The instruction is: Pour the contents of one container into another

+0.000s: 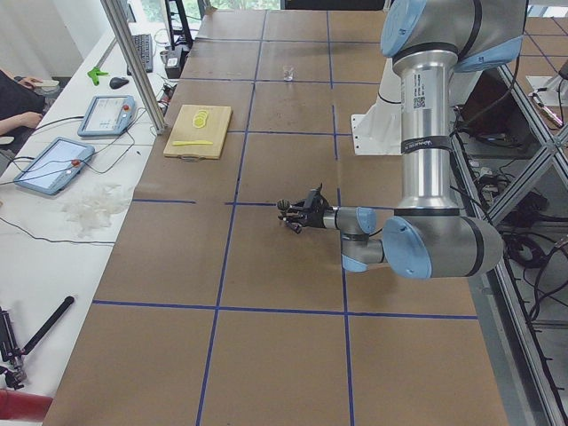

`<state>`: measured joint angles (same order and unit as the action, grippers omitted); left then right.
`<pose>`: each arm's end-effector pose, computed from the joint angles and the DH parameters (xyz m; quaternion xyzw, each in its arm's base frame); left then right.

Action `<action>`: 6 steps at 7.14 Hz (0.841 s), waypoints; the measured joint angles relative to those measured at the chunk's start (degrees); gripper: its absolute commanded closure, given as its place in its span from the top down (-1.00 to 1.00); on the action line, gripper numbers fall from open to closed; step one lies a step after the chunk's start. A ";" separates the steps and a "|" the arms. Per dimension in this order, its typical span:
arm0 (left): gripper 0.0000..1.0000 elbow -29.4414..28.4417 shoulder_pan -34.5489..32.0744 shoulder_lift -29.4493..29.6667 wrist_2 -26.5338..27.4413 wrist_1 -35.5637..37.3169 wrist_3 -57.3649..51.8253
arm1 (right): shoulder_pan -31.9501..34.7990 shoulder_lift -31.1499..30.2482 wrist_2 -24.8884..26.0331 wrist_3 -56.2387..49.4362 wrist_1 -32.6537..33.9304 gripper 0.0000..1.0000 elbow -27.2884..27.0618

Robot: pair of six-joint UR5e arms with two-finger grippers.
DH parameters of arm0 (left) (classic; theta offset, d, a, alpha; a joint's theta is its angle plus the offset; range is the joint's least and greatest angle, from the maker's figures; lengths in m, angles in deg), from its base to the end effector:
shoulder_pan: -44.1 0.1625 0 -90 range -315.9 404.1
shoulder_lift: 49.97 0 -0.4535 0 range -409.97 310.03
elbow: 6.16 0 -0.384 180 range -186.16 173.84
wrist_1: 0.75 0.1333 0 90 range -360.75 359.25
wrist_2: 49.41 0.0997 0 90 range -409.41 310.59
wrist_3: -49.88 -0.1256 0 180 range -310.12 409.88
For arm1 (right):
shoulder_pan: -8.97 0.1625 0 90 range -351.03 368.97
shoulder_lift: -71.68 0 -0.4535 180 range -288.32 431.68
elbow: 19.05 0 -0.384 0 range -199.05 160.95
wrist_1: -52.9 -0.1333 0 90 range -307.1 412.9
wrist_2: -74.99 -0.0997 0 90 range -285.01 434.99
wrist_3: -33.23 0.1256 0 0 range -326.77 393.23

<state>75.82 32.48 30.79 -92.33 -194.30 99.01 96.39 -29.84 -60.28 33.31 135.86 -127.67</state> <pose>0.3324 -0.2983 0.6301 0.5386 0.4334 -0.0954 0.7162 0.0256 -0.4103 0.6208 0.1047 -0.3845 -0.0673 0.9147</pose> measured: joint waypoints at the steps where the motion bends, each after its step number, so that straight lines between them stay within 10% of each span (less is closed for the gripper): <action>1: -0.22 -0.09 0.05 -0.01 -0.04 -0.01 0.00 | -0.01 0.00 0.00 0.00 0.00 1.00 0.04; 6: -1.00 -0.23 0.10 0.00 0.01 -0.10 0.00 | 0.02 0.00 0.09 0.00 0.00 1.00 0.08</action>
<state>75.59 32.59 30.79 -92.31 -194.40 99.02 96.41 -29.84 -60.19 33.31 135.86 -127.60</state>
